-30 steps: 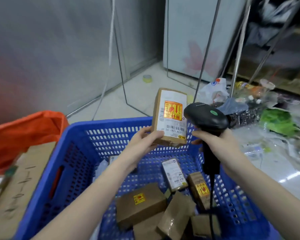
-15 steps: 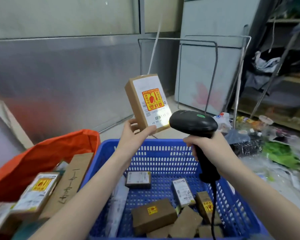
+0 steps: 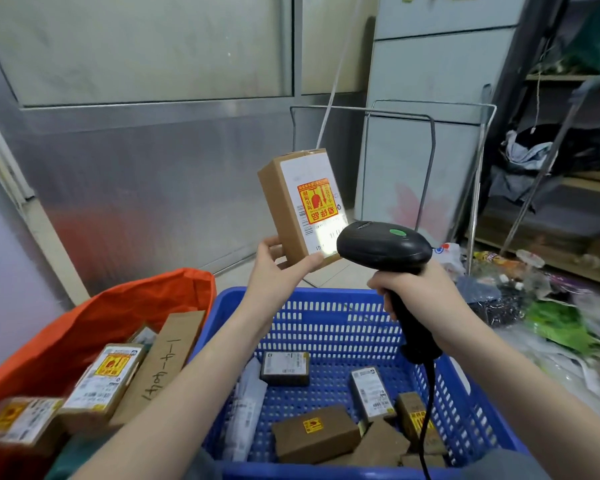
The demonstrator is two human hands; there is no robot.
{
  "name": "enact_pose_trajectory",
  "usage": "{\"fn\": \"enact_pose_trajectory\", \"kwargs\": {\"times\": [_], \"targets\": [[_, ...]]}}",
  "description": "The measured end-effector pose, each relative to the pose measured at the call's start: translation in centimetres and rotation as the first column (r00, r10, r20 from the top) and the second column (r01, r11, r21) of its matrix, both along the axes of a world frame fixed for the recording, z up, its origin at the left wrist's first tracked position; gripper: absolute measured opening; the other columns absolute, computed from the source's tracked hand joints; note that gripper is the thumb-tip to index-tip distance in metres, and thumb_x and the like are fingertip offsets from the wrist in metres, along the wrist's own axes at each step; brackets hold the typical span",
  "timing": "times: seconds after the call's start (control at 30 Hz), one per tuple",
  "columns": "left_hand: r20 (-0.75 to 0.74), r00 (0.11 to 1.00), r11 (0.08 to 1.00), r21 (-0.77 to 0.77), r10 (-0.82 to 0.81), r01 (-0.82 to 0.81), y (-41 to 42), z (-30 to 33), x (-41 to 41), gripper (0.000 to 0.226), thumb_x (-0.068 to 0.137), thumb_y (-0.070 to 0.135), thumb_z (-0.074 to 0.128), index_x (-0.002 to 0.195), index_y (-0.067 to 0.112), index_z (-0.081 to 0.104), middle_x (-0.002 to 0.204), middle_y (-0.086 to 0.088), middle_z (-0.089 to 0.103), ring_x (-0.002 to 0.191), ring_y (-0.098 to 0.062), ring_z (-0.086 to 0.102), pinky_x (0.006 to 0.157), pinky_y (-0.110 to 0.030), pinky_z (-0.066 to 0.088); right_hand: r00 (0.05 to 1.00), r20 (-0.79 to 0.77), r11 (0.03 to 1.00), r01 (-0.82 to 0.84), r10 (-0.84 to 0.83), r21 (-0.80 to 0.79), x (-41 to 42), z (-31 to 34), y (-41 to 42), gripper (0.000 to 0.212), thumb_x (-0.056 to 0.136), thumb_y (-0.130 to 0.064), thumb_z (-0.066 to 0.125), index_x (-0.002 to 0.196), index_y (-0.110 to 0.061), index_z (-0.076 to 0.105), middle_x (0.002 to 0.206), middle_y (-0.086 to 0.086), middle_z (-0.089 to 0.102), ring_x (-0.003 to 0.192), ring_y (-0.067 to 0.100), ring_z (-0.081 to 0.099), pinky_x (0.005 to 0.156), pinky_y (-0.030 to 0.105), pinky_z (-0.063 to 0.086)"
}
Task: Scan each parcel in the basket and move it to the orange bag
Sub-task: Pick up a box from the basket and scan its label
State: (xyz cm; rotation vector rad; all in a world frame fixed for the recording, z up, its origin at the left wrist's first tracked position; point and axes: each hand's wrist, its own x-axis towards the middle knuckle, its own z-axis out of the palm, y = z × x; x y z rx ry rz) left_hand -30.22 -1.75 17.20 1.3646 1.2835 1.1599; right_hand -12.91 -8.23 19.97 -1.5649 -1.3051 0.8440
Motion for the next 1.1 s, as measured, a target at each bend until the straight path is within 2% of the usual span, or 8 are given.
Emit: {"fn": "enact_pose_trajectory", "kwargs": {"times": [0.1,0.33,0.7,0.93,1.03,1.1], "targets": [[0.008,1.000,1.000,0.012,0.012,-0.012,-0.1,0.4,-0.4,0.072,0.083,0.037,0.071,0.140,0.025,0.028,0.145,0.001,0.044,0.117,-0.014,0.048,0.089,-0.029,0.038,1.000,0.005,1.000,0.001,-0.001,0.010,-0.1,0.3,-0.2,0.014,0.079,-0.008,0.065,0.066,-0.005,0.058,0.048,0.006,0.055,0.047,0.019,0.051,0.057,0.033,0.046],[0.002,0.999,0.999,0.040,0.035,-0.035,-0.4,1.0,-1.0,0.072,0.084,0.034,0.071,0.140,0.022,0.028,0.145,0.000,0.043,0.107,-0.009,0.043,0.088,-0.028,0.037,1.000,0.015,0.999,0.010,-0.010,0.038,-0.4,1.2,-0.6,0.016,0.078,-0.007,0.066,0.064,-0.005,0.059,0.047,0.007,0.055,0.044,0.019,0.050,0.054,0.031,0.045],[0.013,0.998,0.998,0.025,0.065,-0.065,-0.1,1.0,-1.3,0.074,0.084,0.032,0.071,0.141,0.021,0.027,0.147,-0.002,0.042,0.128,-0.019,0.046,0.089,-0.027,0.035,1.000,0.024,0.999,0.010,-0.011,0.046,-0.4,1.4,-0.7,0.018,0.077,-0.007,0.066,0.061,-0.006,0.058,0.047,0.008,0.056,0.046,0.021,0.051,0.056,0.031,0.046],[0.026,0.998,0.997,0.031,0.064,-0.065,0.2,0.5,-1.8,0.072,0.084,0.031,0.071,0.141,0.021,0.028,0.146,-0.001,0.042,0.122,-0.016,0.047,0.088,-0.027,0.034,0.999,-0.029,0.998,-0.025,0.027,0.053,-1.1,1.0,-0.1,0.004,0.081,-0.008,0.066,0.082,-0.010,0.063,0.050,0.009,0.059,0.042,0.015,0.051,0.055,0.028,0.044],[0.037,0.997,0.997,0.040,0.061,-0.063,0.4,0.1,-2.8,0.071,0.084,0.032,0.071,0.140,0.020,0.030,0.143,0.000,0.045,0.110,-0.008,0.046,0.085,-0.022,0.035,0.997,-0.056,0.997,-0.052,0.056,0.061,-1.8,0.6,0.3,0.015,0.083,-0.012,0.067,0.097,-0.017,0.064,0.057,0.005,0.066,0.045,0.008,0.057,0.053,0.024,0.046],[0.047,0.996,0.996,0.043,0.070,-0.072,0.5,-0.3,-3.7,0.070,0.083,0.032,0.071,0.139,0.020,0.031,0.142,0.000,0.047,0.107,-0.007,0.046,0.077,-0.017,0.035,0.995,-0.075,0.995,-0.063,0.069,0.072,-2.4,0.1,0.7,0.023,0.083,-0.013,0.068,0.104,-0.019,0.064,0.071,0.004,0.071,0.058,0.011,0.066,0.057,0.027,0.049]]}}
